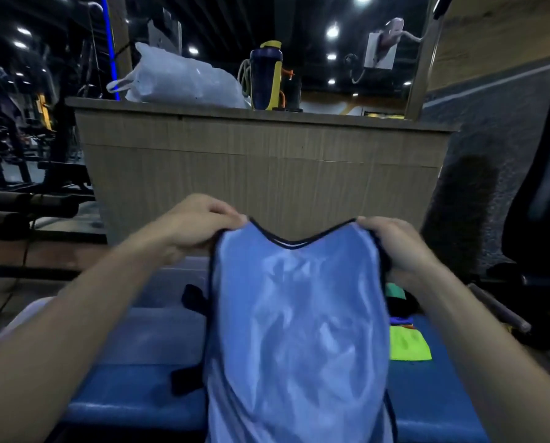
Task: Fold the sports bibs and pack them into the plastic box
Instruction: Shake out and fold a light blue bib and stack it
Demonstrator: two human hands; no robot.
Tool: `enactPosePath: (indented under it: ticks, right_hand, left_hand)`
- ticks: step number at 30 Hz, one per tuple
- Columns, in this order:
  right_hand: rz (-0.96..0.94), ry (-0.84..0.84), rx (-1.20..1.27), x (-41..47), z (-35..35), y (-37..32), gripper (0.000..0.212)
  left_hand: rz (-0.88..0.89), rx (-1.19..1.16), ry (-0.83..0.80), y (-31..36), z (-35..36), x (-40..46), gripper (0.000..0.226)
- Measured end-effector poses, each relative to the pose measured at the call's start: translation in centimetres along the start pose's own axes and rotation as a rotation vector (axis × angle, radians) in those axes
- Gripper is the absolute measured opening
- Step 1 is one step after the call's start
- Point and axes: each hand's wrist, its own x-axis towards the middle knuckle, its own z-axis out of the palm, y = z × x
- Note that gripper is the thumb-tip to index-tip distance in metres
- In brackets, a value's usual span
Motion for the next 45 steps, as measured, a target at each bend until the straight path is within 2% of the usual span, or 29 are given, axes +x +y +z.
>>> enactPosePath:
  ticks: [2, 5, 8, 12, 18, 22, 24, 27, 29, 30, 32, 35, 38, 45]
  right_hand:
    - [-0.145, -0.076, -0.121, -1.2, 3.8, -0.1, 0.015]
    - [-0.318, -0.02, -0.22, -2.2, 7.3, 0.5, 0.024]
    - [-0.349, 0.085, -0.303, -2.7, 7.5, 1.0, 0.026]
    - [-0.361, 0.108, -0.386, -4.3, 7.5, 0.7, 0.025]
    - [-0.4, 0.049, -0.59, -5.2, 7.5, -0.3, 0.034]
    - [-0.54, -0.004, -0.921, -5.7, 7.1, -0.9, 0.044]
    - [-0.573, -0.009, -1.011, -5.7, 6.6, -1.2, 0.044]
    - [-0.634, -0.045, -0.903, -4.9, 5.0, -1.3, 0.022]
    - [-0.6, -0.153, -0.735, -4.1, 4.1, -0.8, 0.008]
    - [-0.583, -0.2, -0.667, -3.7, 3.8, -0.5, 0.008]
    - [-0.514, -0.286, -0.515, -3.2, 3.0, -0.3, 0.009]
    - [-0.326, -0.51, -0.318, -2.9, 0.5, -1.5, 0.02]
    - [-0.262, -0.665, -0.403, -2.8, -1.4, -3.6, 0.017]
    - [-0.35, -0.687, -0.671, -2.9, -2.0, -7.0, 0.028]
  left_hand:
    - [0.042, -0.061, -0.087, 2.3, 3.9, -1.2, 0.012]
    - [0.054, -0.076, -0.028, 3.1, 8.0, -1.3, 0.008]
    - [0.012, -0.138, 0.051, 2.7, 9.1, -1.3, 0.011]
    - [0.001, -0.213, 0.065, 2.6, 9.3, -1.7, 0.016]
    - [-0.014, -0.307, -0.055, 3.1, 8.9, -2.7, 0.014]
    - [-0.023, -0.38, -0.199, 4.0, 8.1, -3.5, 0.026]
    - [-0.04, -0.434, -0.285, 4.3, 7.4, -3.8, 0.034]
    - [-0.072, -0.511, -0.411, 3.9, 6.3, -4.1, 0.038]
    - [-0.042, -0.471, -0.5, 3.2, 5.6, -4.3, 0.038]
    - [-0.006, -0.421, -0.521, 2.7, 5.4, -4.4, 0.037]
    - [0.094, -0.31, -0.458, 1.5, 5.2, -4.3, 0.03]
    - [0.222, -0.223, -0.189, -0.5, 5.0, -4.1, 0.017]
    - [0.342, -0.179, -0.097, -1.8, 4.9, -4.2, 0.015]
    - [0.483, -0.115, -0.268, -2.6, 6.8, -5.8, 0.027]
